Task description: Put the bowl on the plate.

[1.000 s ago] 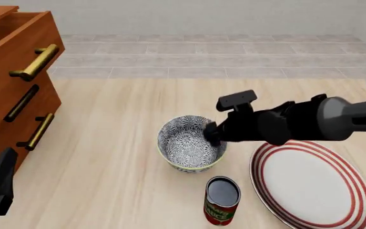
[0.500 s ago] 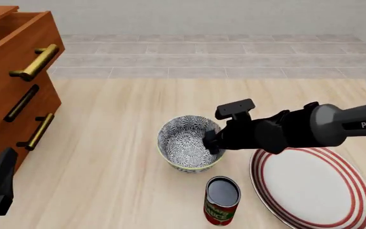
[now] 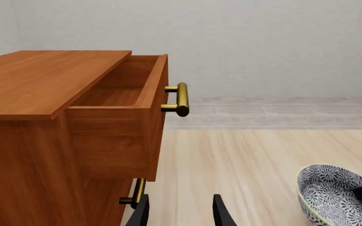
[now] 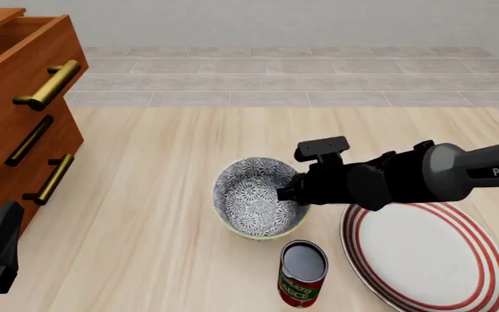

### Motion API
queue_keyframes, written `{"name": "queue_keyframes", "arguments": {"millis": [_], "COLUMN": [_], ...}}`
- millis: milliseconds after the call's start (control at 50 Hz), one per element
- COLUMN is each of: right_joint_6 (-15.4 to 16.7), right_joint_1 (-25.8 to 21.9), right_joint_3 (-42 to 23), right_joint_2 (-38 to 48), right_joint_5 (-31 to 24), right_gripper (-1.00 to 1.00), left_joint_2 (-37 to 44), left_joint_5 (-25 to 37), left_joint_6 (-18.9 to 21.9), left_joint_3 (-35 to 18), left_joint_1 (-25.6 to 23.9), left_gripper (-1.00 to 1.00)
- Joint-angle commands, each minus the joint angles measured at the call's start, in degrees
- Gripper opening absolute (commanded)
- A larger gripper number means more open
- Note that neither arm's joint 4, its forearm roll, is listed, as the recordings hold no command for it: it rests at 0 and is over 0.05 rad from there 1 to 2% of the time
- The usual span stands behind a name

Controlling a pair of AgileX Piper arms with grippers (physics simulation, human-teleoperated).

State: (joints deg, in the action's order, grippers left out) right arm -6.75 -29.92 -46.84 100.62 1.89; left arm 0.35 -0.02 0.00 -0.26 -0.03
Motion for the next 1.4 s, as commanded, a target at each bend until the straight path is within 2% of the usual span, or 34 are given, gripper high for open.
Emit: {"name": "queue_keyframes", "arguments": {"millis": [20, 400, 740, 900, 1180, 1400], "right_joint_6": [-0.1, 1.9, 5.2, 6.5, 7.9, 7.9], "right_joint_1": [-0.4, 0.2, 1.4, 2.7, 5.8, 8.7], "right_joint_3": [-0.1, -3.2, -9.5, -10.4, -9.6, -6.2], "right_joint_2": [-0.2, -3.6, -5.2, -7.1, -10.2, -14.7], "right_joint_5": [-0.5, -4.4, -9.7, -11.1, -12.0, -12.0], "right_gripper": [-1.00, -1.00, -1.00, -1.00, -1.00, -1.00], "left_joint_2": [0.0, 0.0, 0.0, 0.0, 0.0, 0.0], "left_joint_5": [0.0, 0.0, 0.0, 0.0, 0.0, 0.0], "left_joint_6": [0.0, 0.0, 0.0, 0.0, 0.0, 0.0], "left_joint_3": [0.0, 0.0, 0.0, 0.0, 0.0, 0.0], "left_joint_1": [0.0, 0.0, 0.0, 0.0, 0.0, 0.0], "left_gripper": [1.00, 1.00, 1.00, 1.00, 1.00, 1.00]}}
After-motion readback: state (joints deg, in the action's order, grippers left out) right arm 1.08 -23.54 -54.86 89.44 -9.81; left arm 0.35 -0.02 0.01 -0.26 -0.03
